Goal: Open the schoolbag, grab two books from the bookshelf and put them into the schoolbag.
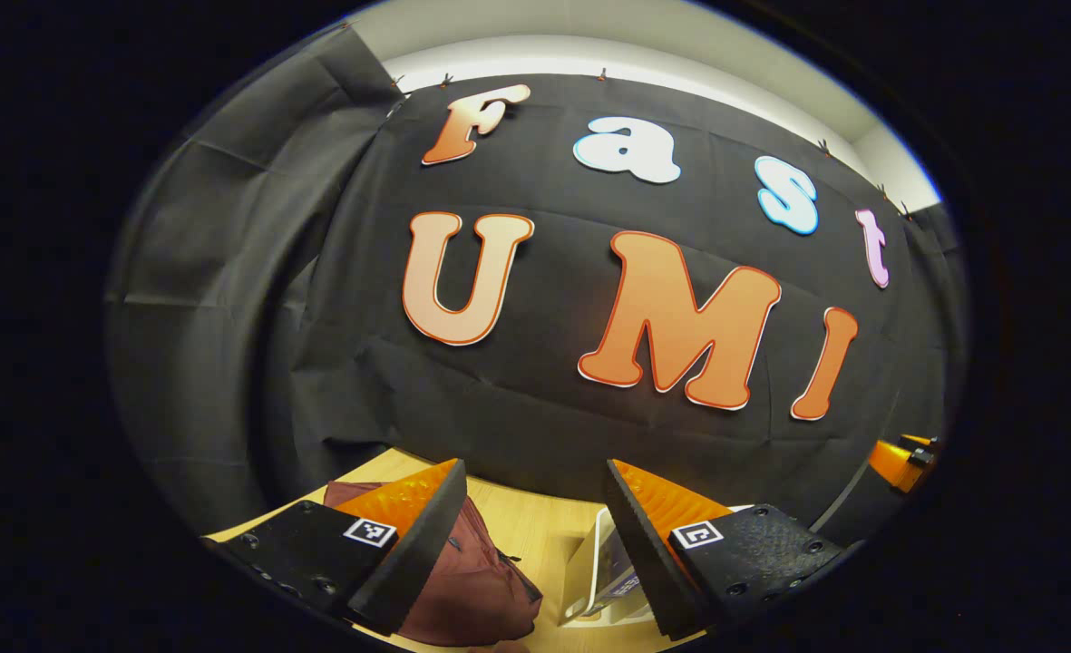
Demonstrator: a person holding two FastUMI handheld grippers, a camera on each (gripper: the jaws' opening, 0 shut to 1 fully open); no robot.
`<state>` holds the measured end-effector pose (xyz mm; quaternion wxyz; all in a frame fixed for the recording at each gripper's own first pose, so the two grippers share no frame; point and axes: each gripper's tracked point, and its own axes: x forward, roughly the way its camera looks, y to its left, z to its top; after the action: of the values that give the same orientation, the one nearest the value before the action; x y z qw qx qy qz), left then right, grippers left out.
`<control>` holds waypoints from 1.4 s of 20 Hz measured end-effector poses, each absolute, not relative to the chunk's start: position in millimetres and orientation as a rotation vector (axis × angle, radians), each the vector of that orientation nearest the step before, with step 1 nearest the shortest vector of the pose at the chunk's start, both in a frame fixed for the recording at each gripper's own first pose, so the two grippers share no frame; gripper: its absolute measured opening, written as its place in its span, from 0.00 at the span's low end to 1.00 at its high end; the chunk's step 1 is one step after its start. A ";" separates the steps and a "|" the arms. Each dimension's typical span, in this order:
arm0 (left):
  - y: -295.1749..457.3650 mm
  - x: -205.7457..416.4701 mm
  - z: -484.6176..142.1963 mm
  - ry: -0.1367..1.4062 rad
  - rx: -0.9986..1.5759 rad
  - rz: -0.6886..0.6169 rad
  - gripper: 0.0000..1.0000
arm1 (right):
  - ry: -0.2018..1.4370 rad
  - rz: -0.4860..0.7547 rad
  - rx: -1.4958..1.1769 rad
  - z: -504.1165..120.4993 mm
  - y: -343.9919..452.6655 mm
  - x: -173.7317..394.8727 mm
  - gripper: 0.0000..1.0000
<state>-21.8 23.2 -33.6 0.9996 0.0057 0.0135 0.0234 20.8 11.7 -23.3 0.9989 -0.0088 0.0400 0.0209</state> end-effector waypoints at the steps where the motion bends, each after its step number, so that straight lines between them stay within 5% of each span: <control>1: 31.4 -26.8 -31.7 0.017 0.049 0.075 0.94 | 0.082 0.046 -0.009 -23.5 12.7 20.3 1.00; 5: 44.6 -44.5 -24.3 -0.013 0.199 0.175 0.95 | 0.090 0.101 0.052 -20.8 22.8 17.7 0.95; 22: 32.2 -47.9 -17.2 -0.032 0.210 0.071 0.95 | 0.121 0.069 0.057 -23.6 21.7 3.5 0.96; 28: 43.7 -45.6 -58.9 0.058 0.350 0.080 0.95 | 0.165 0.065 0.032 -40.6 23.4 -0.6 0.96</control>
<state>-45.6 43.7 -58.9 0.9835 0.1743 0.0288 0.0400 -0.6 23.4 -40.6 0.9960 0.0158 0.0824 0.0323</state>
